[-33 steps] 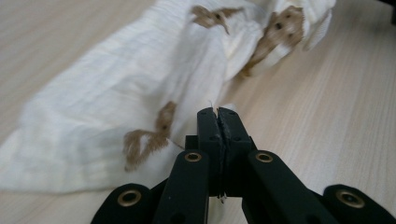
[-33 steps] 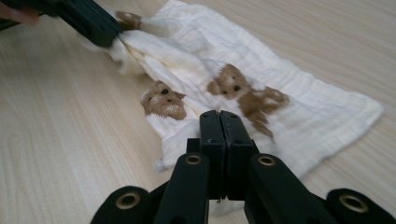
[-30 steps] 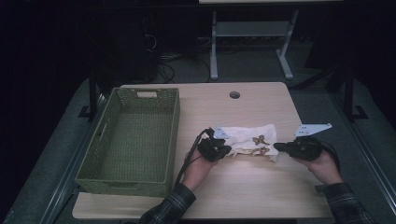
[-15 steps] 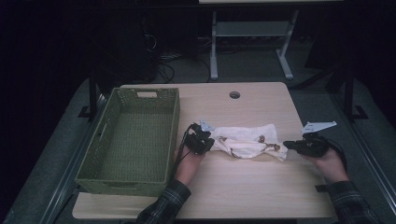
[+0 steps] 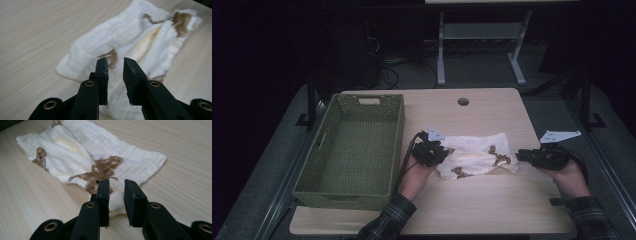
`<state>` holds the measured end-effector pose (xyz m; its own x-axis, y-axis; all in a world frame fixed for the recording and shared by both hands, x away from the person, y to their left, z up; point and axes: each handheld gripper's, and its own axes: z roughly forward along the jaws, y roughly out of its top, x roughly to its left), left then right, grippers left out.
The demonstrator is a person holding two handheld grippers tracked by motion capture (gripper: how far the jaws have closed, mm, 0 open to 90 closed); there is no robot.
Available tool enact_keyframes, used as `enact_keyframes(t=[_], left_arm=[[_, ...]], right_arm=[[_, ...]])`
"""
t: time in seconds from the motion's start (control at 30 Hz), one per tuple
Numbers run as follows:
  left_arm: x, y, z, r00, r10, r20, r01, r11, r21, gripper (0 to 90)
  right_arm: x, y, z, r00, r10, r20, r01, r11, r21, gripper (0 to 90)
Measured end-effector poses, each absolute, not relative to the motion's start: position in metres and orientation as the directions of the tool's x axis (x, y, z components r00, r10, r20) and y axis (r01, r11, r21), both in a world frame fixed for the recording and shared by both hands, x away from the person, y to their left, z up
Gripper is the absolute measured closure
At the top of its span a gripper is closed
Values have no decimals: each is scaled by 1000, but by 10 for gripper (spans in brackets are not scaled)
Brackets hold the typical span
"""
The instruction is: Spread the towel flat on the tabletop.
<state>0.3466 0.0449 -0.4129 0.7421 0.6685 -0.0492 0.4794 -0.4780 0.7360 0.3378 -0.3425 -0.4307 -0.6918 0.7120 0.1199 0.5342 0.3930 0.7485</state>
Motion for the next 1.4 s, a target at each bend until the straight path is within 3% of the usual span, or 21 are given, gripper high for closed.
enact_keyframes(t=[0.4,0.73,0.93,1.4], left_arm=[[315,43,-429,792,604,-83,484,-541,687,672],[320,38,-458,791,609,-65,510,-597,620,656],[324,39,-458,789,612,-54,506,-596,623,843],[306,57,-424,772,621,-134,509,-479,715,855]], right_arm=[[343,-332,-449,-688,715,125,581,439,685,686],[348,-330,-459,-683,720,119,603,464,649,861],[347,-334,-455,-679,724,119,594,448,668,880],[321,-340,-433,-702,705,102,529,420,737,888]])
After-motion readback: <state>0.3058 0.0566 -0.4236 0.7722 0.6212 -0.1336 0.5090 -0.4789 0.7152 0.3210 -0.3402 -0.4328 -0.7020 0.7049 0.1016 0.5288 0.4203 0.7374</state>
